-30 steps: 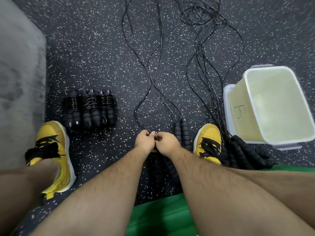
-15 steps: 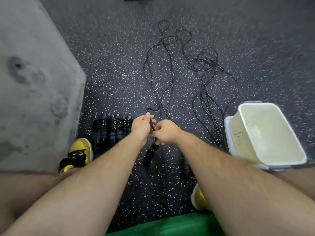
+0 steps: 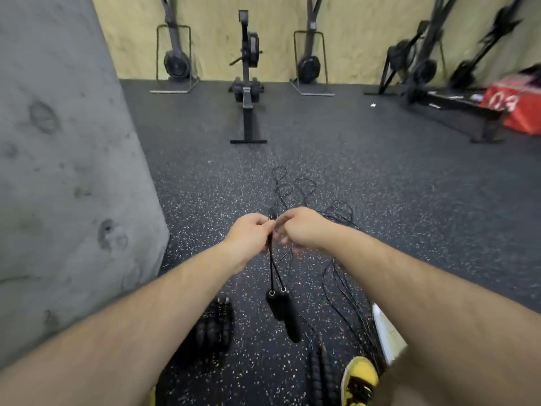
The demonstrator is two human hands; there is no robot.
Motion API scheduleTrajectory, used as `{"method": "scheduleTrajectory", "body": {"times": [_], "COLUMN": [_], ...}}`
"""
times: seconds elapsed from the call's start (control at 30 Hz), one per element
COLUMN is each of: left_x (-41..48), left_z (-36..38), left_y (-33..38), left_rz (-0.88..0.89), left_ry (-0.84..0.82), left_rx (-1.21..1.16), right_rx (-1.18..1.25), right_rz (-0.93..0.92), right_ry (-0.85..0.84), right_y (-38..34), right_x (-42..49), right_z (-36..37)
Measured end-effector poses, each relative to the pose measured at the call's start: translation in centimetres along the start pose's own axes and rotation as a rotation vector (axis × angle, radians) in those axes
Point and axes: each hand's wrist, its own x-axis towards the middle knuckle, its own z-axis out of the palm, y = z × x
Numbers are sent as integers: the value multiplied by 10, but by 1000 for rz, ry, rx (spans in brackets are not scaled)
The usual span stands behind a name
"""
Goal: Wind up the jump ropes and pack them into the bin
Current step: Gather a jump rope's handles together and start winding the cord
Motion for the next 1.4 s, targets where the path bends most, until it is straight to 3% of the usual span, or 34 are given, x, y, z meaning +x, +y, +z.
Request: {"method": "scheduleTrajectory", "body": {"times": [0.13,0.23,0.43,0.57,0.7,0.9,1.17,1.4], "left_x": [-12,-15,-11,-4,1,0,-9,-23], "left_z": [-14,-26,-52,-61,-65,-68,-73,-71], "left_y": [19,22,32,26,37,52,54,42], "left_rz": [80,96,170,226,303,324,382,364], "left_ry": [-11,-21,-20,-6,100,164,119,39], "left_rx": [18,-23,-10,173,126,28,23,163], "right_rx": [86,325,551,495,488,103,81,246], "right_rz": [28,52,-173,-239,-266,-224,-341,-408], "right_ry": [73,158,248,299,299,209,240,272], "right_y": [-27,-44,-56,-60,-65,-57,-55,-62], "right_x": [-3,2,3,0,1,-7,-14,-13], "right_z": [4,8,16,12,9,15,5,-1]}}
